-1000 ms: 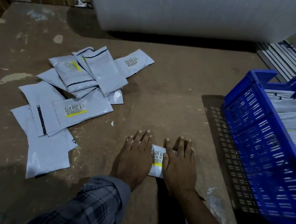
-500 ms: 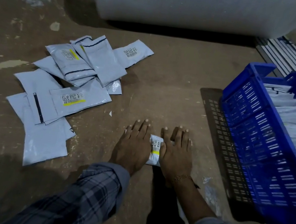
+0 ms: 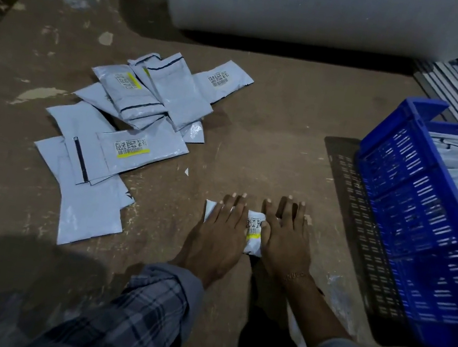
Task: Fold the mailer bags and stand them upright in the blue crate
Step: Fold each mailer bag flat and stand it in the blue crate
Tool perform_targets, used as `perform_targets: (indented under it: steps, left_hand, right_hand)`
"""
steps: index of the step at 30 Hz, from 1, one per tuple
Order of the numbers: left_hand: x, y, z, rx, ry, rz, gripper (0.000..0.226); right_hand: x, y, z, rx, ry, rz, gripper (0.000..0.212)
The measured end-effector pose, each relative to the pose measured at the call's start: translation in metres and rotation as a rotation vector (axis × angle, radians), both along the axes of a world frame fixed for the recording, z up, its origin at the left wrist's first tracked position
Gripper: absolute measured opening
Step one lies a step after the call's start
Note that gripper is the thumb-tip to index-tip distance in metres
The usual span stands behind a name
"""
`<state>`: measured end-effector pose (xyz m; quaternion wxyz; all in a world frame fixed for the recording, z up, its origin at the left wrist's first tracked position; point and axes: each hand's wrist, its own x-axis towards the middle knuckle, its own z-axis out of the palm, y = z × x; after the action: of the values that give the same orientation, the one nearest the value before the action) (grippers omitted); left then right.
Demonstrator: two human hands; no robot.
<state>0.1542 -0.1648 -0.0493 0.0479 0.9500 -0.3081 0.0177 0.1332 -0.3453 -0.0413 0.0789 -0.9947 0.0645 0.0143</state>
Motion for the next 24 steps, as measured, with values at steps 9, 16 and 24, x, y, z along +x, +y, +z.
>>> perform_targets:
  steps: [9, 16, 24]
  left_hand:
    - [0.02, 0.006, 0.0, -0.042, 0.016, 0.025, 0.058]
    - [0.017, 0.015, 0.012, -0.125, 0.068, 0.025, 0.056]
    - [0.01, 0.037, 0.048, -0.523, 0.012, 0.43, 0.042]
  right_hand:
    - [-0.041, 0.009, 0.002, 0.038, -0.083, 0.029, 0.057]
    - [-0.024, 0.005, 0.015, 0.036, 0.024, 0.011, 0.062]
    - [-0.023, 0.006, 0.05, 0.021, 0.222, -0.325, 0.053]
